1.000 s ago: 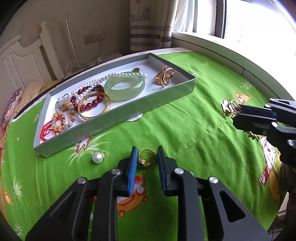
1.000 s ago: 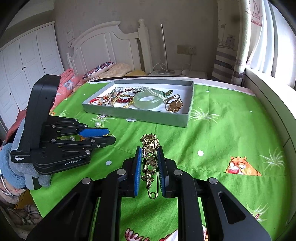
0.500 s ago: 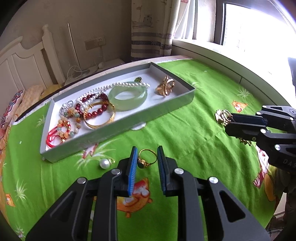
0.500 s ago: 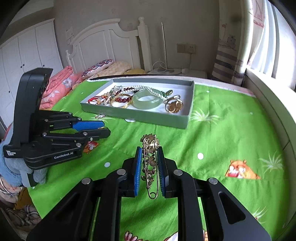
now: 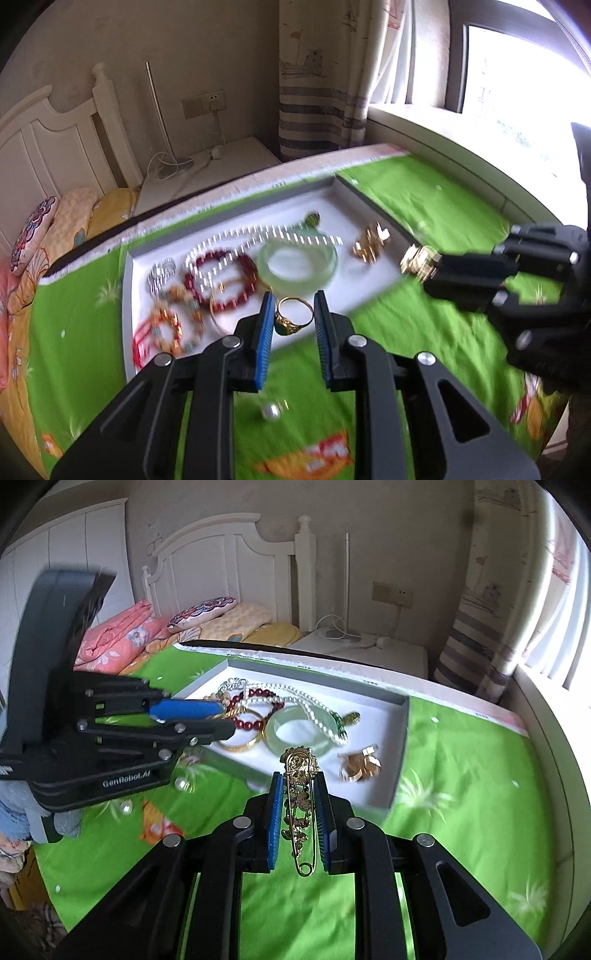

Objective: Organize jewelry
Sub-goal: 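Carry the hairpin and ring into the tray and open both tools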

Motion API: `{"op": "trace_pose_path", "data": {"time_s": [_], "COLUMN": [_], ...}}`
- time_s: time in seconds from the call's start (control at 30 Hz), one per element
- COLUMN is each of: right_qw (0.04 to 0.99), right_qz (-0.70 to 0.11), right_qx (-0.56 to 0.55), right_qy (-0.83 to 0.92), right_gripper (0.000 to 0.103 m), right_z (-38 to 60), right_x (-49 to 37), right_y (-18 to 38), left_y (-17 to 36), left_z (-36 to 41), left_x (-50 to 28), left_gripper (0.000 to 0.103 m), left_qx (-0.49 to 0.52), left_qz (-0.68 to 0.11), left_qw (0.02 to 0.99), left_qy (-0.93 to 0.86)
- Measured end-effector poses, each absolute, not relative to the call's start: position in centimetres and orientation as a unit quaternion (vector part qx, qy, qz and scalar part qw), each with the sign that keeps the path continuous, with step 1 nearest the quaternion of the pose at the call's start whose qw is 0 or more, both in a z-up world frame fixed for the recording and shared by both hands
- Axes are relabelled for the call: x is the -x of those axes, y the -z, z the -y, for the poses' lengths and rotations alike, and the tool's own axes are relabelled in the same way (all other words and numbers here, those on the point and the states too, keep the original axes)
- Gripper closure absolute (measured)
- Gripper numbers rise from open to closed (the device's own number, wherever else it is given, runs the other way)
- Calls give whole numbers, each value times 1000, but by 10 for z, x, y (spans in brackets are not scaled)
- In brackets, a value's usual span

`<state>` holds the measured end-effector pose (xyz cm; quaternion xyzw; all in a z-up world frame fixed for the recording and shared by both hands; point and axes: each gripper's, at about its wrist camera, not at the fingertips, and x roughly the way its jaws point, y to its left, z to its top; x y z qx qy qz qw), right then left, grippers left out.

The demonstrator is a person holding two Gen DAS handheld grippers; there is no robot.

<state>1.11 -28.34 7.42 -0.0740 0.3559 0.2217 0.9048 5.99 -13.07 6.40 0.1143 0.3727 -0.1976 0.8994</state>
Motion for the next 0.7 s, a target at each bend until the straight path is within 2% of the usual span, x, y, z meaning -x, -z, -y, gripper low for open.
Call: {"op": "trace_pose_path", "data": {"time_s": [0.27,0.7], "right_qw": [885,863], "right_qz": [-377,-386], "right_qx": [95,103], "right_qy": [-255,-309], "right_gripper": [85,85], "right_z": [270,267], "right_x": [-50,-71], "right_y": [-61,-43], "left_y": [-80,-59], "left_z": [144,175], "left_x": [-124,-197], "left_gripper": [82,82], "left_qx": [-107,-92], "left_qz": [-390,-441], "left_qw": [891,859], "left_qy": [205,242]}}
